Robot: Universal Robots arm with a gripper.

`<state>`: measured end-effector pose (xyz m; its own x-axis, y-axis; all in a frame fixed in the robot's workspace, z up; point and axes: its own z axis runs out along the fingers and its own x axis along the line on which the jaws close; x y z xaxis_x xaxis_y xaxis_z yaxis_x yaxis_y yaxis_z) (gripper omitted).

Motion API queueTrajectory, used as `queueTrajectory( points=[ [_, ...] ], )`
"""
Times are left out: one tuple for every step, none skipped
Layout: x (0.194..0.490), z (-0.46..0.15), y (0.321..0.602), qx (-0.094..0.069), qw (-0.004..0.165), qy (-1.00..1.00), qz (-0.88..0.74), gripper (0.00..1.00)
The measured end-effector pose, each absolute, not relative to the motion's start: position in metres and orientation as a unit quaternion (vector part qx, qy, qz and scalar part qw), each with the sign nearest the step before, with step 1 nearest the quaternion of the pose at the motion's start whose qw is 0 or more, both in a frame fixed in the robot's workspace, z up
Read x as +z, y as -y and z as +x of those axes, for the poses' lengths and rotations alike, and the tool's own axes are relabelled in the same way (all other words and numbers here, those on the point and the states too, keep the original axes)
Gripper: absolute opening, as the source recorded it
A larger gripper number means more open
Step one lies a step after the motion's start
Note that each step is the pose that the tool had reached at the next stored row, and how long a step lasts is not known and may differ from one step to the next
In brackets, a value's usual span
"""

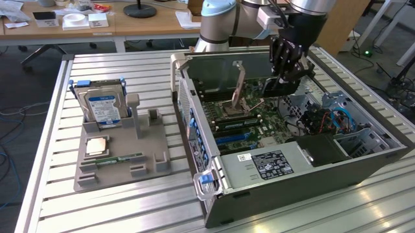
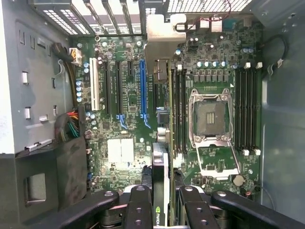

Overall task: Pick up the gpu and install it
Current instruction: 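Insert the gpu into the slot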

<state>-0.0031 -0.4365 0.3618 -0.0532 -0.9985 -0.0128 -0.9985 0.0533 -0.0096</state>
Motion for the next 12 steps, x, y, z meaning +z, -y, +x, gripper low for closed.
queueTrajectory(
  points=[
    [0.3607,-0.0032,0.4367,0.001,0.008,-0.726,-0.688,0.27],
    [0.3596,-0.0033,0.437,0.001,0.008,-0.726,-0.688,0.27],
    [0.3586,-0.0033,0.4372,0.001,0.008,-0.726,-0.688,0.27],
    [0.358,-0.0034,0.4372,0.001,0.008,-0.726,-0.688,0.27],
    [0.3579,-0.0034,0.4372,0.001,0.008,-0.726,-0.688,0.27],
    [0.3579,-0.0034,0.4372,0.001,0.008,-0.726,-0.688,0.27],
    [0.3579,-0.0035,0.4372,0.001,0.008,-0.726,-0.688,0.27],
    [0.3579,-0.0035,0.4372,0.001,0.008,-0.726,-0.688,0.27],
    [0.3578,-0.0035,0.4373,0.001,0.008,-0.726,-0.688,0.27],
    [0.3578,-0.0035,0.4373,0.001,0.008,-0.726,-0.688,0.27],
    [0.3578,-0.0043,0.4373,0.001,0.008,-0.726,-0.688,0.27],
    [0.3577,-0.0058,0.4373,0.001,0.008,-0.726,-0.688,0.27]
  ],
)
